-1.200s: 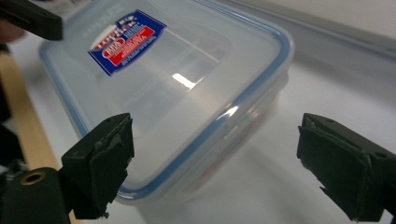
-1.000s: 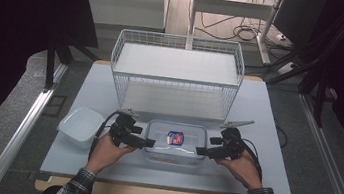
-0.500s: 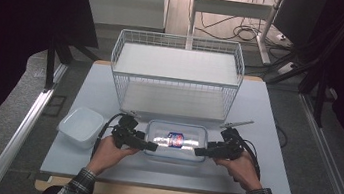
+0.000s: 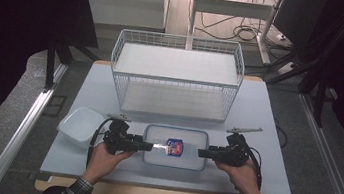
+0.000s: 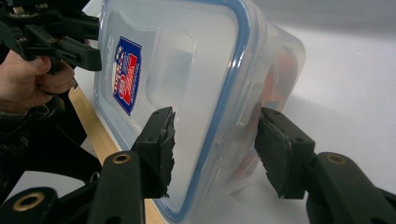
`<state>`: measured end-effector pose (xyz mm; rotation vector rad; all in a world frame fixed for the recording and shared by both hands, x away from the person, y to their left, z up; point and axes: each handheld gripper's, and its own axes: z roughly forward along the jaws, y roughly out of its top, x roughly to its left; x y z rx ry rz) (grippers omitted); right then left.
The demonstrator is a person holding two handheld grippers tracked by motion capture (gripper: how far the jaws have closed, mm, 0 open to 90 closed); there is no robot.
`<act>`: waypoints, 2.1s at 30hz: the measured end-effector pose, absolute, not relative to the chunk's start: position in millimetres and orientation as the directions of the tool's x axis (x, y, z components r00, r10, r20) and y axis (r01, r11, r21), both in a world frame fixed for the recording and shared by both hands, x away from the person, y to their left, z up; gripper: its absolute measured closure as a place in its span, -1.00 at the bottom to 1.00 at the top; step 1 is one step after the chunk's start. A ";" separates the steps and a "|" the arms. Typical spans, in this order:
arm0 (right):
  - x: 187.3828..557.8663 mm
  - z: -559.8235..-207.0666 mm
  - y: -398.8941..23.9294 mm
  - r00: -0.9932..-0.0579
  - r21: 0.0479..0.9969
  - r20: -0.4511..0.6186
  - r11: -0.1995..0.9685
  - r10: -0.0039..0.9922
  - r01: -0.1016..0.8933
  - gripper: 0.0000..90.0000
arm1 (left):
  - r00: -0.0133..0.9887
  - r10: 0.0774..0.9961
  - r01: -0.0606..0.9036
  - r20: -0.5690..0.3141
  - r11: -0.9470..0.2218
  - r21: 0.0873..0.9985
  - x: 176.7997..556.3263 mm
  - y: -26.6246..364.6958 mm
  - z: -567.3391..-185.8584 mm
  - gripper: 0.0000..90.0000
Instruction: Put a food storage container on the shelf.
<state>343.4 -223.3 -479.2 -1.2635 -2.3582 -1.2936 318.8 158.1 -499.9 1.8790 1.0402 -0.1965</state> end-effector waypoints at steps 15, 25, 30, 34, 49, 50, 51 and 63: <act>333.6 -475.3 -223.7 -0.601 0.620 0.499 0.228 0.624 0.751 0.15 | 0.615 0.577 0.734 -0.538 -0.168 0.658 318.3 158.7 -497.7 0.05; 330.6 -466.1 -217.3 -0.649 0.671 0.423 0.263 0.632 0.693 0.16 | 0.625 0.609 0.711 -0.488 -0.185 0.679 318.8 157.4 -488.7 0.00; 331.3 -459.6 -218.9 -0.659 0.689 0.425 0.251 0.621 0.680 0.18 | 0.635 0.606 0.696 -0.479 -0.180 0.695 318.7 158.1 -482.8 0.01; 331.5 -456.0 -221.1 -0.663 0.699 0.426 0.241 0.616 0.673 0.18 | 0.641 0.578 0.695 -0.504 -0.160 0.701 319.5 161.5 -479.3 0.06; 340.8 -425.8 -224.6 -0.692 0.743 0.420 0.215 0.587 0.634 0.18 | 0.675 0.561 0.648 -0.480 -0.140 0.748 325.6 166.9 -441.3 0.14; 341.4 -421.6 -224.4 -0.694 0.747 0.415 0.215 0.588 0.629 0.18 | 0.676 0.559 0.646 -0.479 -0.137 0.751 326.7 166.9 -437.8 0.14; 342.2 -417.3 -224.2 -0.696 0.750 0.410 0.216 0.590 0.625 0.17 | 0.677 0.559 0.644 -0.479 -0.135 0.753 327.8 167.1 -434.2 0.14; 357.3 -371.8 -215.8 -0.724 0.789 0.367 0.217 0.584 0.575 0.17 | 0.693 0.567 0.607 -0.445 -0.126 0.785 341.9 176.1 -388.8 0.14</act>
